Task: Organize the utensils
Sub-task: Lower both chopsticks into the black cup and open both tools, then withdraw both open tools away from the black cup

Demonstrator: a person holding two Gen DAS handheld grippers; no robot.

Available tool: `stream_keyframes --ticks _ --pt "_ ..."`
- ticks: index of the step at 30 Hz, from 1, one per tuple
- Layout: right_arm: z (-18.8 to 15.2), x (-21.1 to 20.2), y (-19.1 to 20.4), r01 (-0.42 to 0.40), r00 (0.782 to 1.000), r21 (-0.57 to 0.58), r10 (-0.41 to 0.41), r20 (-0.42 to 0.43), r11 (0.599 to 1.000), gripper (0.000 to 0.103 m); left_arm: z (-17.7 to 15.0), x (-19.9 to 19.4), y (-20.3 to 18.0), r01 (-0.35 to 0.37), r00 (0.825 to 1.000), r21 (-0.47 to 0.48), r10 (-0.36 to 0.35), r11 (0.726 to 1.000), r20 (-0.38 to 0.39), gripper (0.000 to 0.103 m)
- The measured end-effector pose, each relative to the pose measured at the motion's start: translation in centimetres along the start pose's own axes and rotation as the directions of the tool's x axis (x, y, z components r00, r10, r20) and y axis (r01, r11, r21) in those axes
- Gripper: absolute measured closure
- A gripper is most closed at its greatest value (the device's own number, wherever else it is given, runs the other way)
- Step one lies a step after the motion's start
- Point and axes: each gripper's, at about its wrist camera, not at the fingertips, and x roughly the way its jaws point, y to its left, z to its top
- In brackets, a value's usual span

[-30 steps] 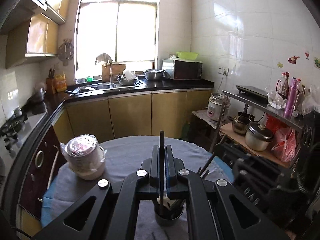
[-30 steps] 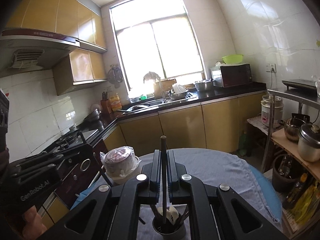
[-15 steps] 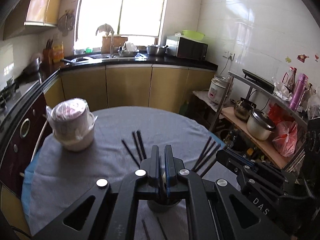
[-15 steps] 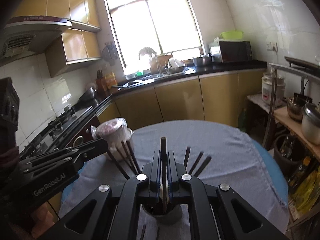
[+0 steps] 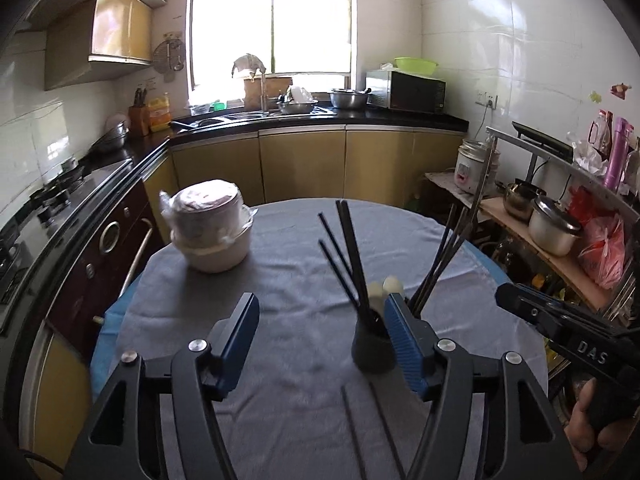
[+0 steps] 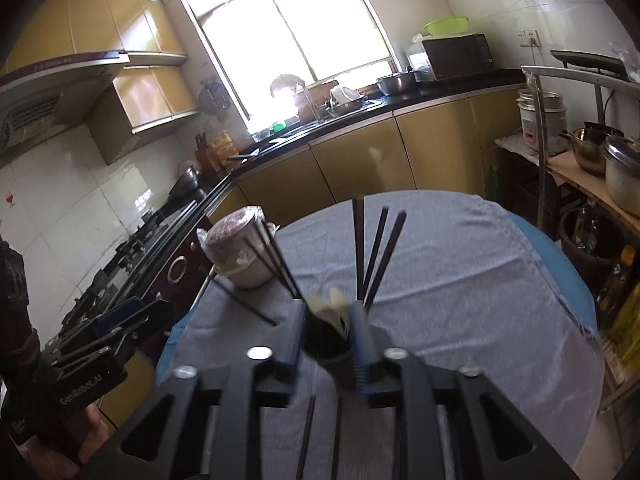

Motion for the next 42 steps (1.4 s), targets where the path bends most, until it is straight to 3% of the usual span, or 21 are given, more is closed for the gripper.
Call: stream_keyframes --ticks 10,14,19,25,32,37,42 --pt "-2.7 -3.7 2.5 0.022 1.0 -0.06 -0.022 0.012 0.998 0.068 -1.8 -4.2 0.6 -0.051 0.998 0.012 0.05 0.999 0.036 0.033" --pt "-3.6 -5.1 3.3 0.034 0.999 -0.077 -0.032 0.027 0.996 0.05 -2.2 -5.6 1.1 -0.07 0.996 -0.004 0.07 0.998 0.055 0.02" --pt "-4.6 -6.8 4.2 0.053 0.998 -0.095 -0.049 0.042 0.994 0.05 -3.1 -6.7 1.2 -0.104 0.993 0.005 0.103 0.995 0.051 0.019" --pt "-5.9 -8.8 5.1 0.11 0.991 -0.129 -0.099 0.091 0.985 0.045 -4.8 -7.5 1.8 -0.144 0.989 0.0 0.144 0.99 0.045 0.009" --pt "-6.9 -8.9 4.9 0.186 0.975 -0.134 -0.166 0.151 0.973 0.04 -6.1 -6.6 4.0 -0.179 0.983 -0.048 0.181 0.983 0.032 0.009" --pt "-6.8 -6.9 3.8 0.186 0.977 -0.081 -0.176 0.123 0.979 0.039 -6.7 -4.3 4.9 -0.231 0.973 -0.042 0.231 0.972 -0.001 0.009" --pt "-6.7 -4.6 2.9 0.204 0.976 -0.045 -0.2 0.081 0.978 0.039 -6.5 -2.4 4.9 -0.221 0.975 -0.016 0.221 0.975 -0.02 0.009"
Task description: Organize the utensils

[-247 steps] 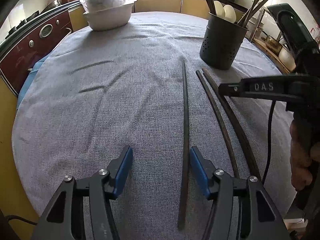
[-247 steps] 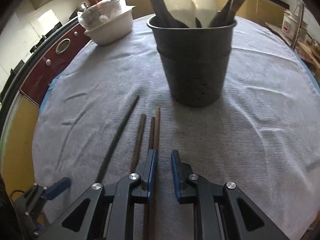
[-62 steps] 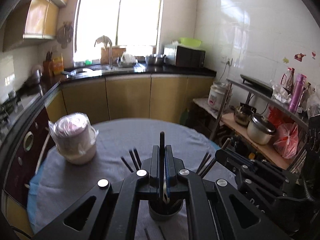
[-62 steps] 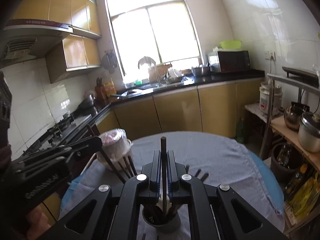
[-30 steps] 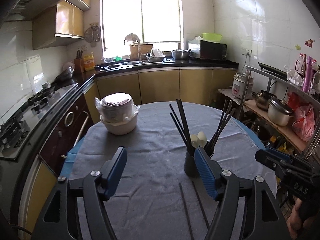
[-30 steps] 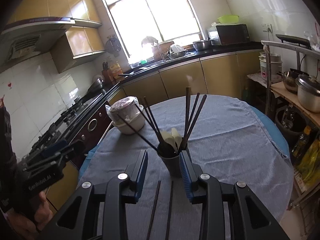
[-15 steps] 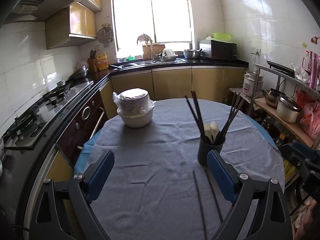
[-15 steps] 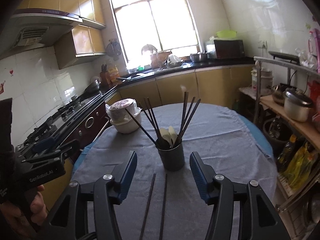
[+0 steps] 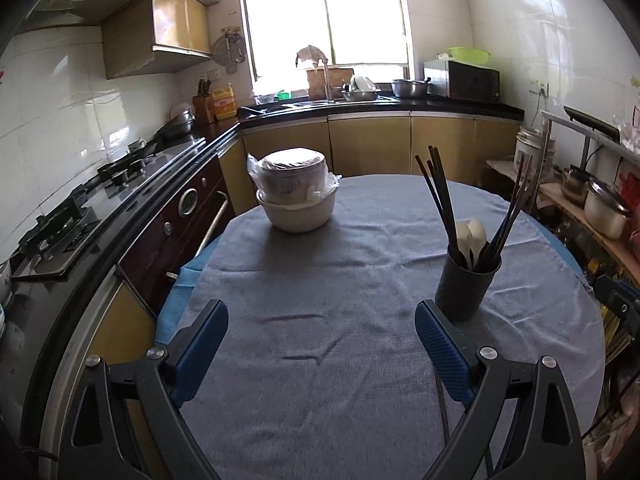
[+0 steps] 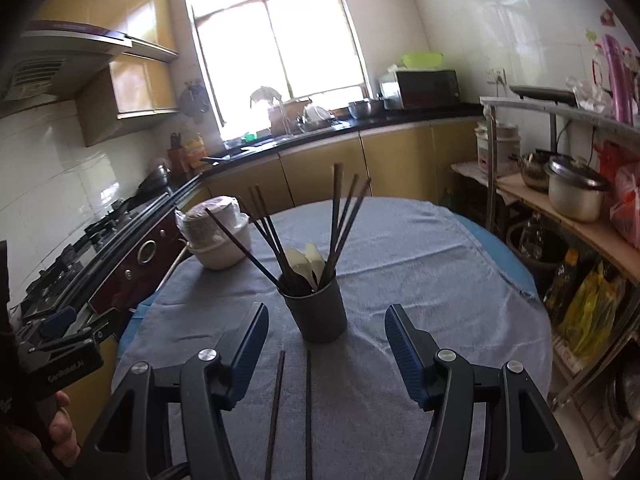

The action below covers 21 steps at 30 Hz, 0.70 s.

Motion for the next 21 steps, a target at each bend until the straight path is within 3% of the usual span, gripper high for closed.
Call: stream_keyframes --ticks 10,16,21 --pt "-1.4 0.3 -0.6 0.094 0.995 -0.014 -0.094 -0.021 0.995 0.039 0.4 1.2 -2.5 0.136 0.99 0.073 -0.139 0.988 0.027 0.009" --pt "-0.9 -2.8 -0.1 0.145 0.988 -0.055 -0.142 0.056 0.988 0.039 -0.6 0.8 -3.2 0.217 0.975 0.081 -0.221 0.973 0.035 0.009" --pt "0.0 -4.9 0.8 0.138 0.985 -0.074 -0.129 0.113 0.988 0.039 -0.8 -0.3 -3.7 0.214 0.975 0.094 -0.219 0.972 0.045 0.009"
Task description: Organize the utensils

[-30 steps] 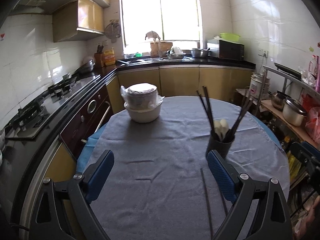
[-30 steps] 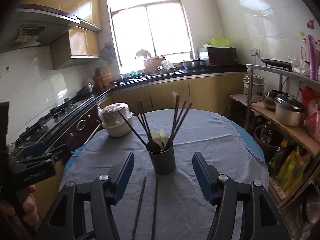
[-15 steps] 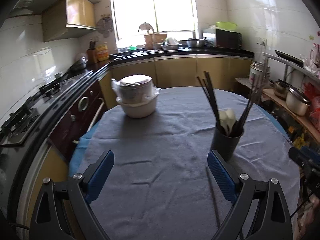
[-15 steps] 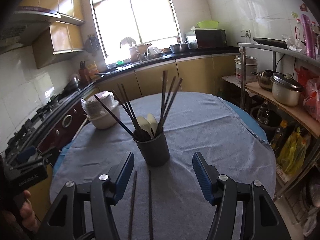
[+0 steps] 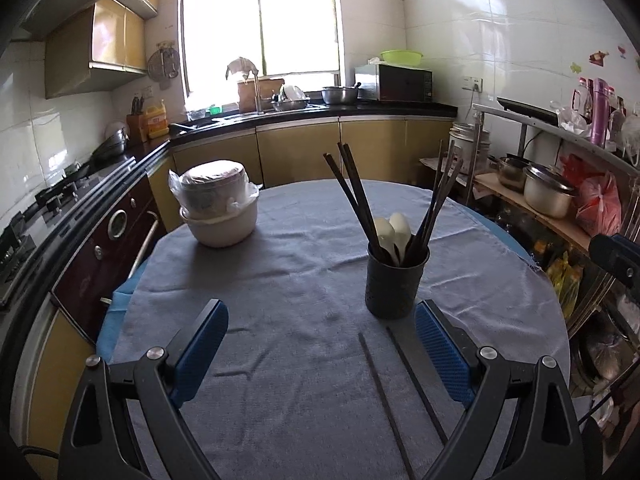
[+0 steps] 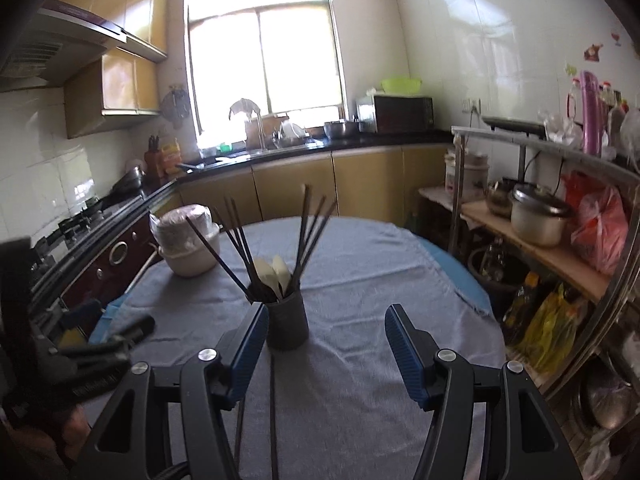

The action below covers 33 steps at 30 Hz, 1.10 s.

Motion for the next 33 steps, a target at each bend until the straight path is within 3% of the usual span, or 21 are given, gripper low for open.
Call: stream_keyframes --ticks 3,8,14,23,33 --pt "-0.1 -1.0 0.1 -0.039 0.999 0.0 0.039 0.012 0.999 0.039 -0.1 -1.0 -0.4 -0.02 1.0 -0.009 0.02 1.0 0.009 0.009" --pt "-0.7 -2.2 -0.3 -0.103 0.995 0.004 0.103 0.017 0.995 0.038 -0.7 -2.9 -1.4 -0.064 0.997 -0.003 0.064 0.998 -0.04 0.009" --pt "-1.4 -2.8 -1.5 -0.159 0.987 0.035 0.16 -0.035 0.987 0.037 -1.4 -5.5 -2.0 -0.136 0.989 -0.02 0.134 0.991 -0.065 0.009" --pt "-2.6 -2.1 -2.8 -0.241 0.969 0.026 0.243 -0.056 0.97 0.035 -1.0 -6.4 -3.6 -0.215 0.974 -0.031 0.212 0.976 -0.076 0.009" --pt "-1.6 -0.7 -3.9 -0.312 0.949 -0.009 0.311 -0.058 0.95 0.035 -1.0 -7.6 -4.2 -0.338 0.938 -0.077 0.329 0.938 -0.113 0.009"
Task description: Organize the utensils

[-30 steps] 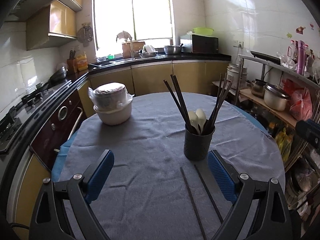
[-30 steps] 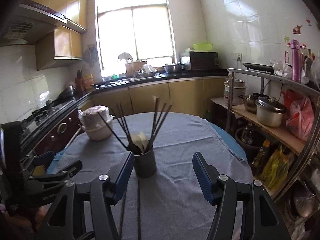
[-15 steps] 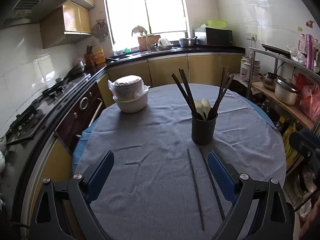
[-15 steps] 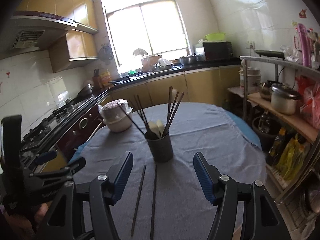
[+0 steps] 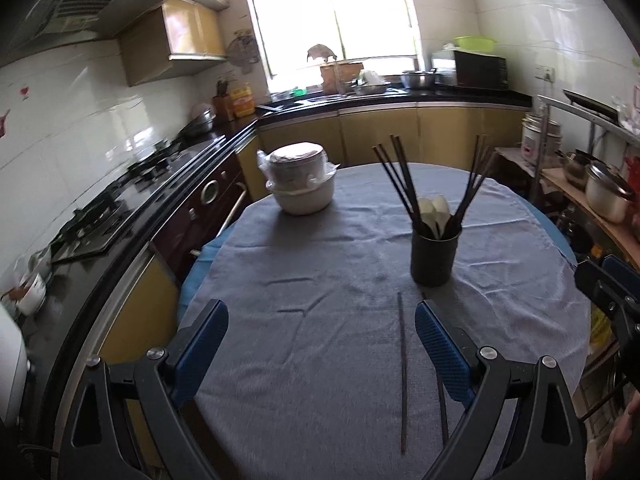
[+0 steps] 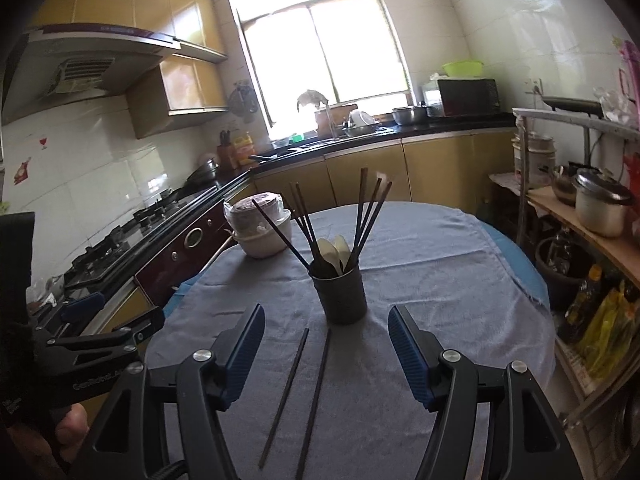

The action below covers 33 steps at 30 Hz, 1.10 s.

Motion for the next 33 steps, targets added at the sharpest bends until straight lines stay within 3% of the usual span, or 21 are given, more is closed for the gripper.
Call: stream_keyframes --ticks 5,12,27,33 --pt "0.6 0.5 -1.5 0.002 1.0 -0.005 -0.002 -0.008 1.0 0.035 0.0 -0.6 0.0 -0.035 0.999 -0.044 0.034 0.998 -0.014 0.009" --pt "-0.1 0.2 -1.8 0.027 1.0 0.019 -0.027 0.009 0.999 0.035 -0.5 -2.4 -0.5 -0.033 0.999 -0.017 0.033 0.999 0.016 0.009" --pt "-1.1 -3.8 2.2 0.104 0.993 -0.017 -0.103 0.056 0.994 0.035 -1.3 -4.2 1.6 0.014 0.996 0.012 -0.015 1.0 0.089 0.009" --pt "-0.8 -3.2 4.9 0.121 0.99 -0.033 -0.118 0.076 0.992 0.033 -1.9 -3.8 4.0 0.024 0.996 0.018 -0.025 1.0 0.091 0.008"
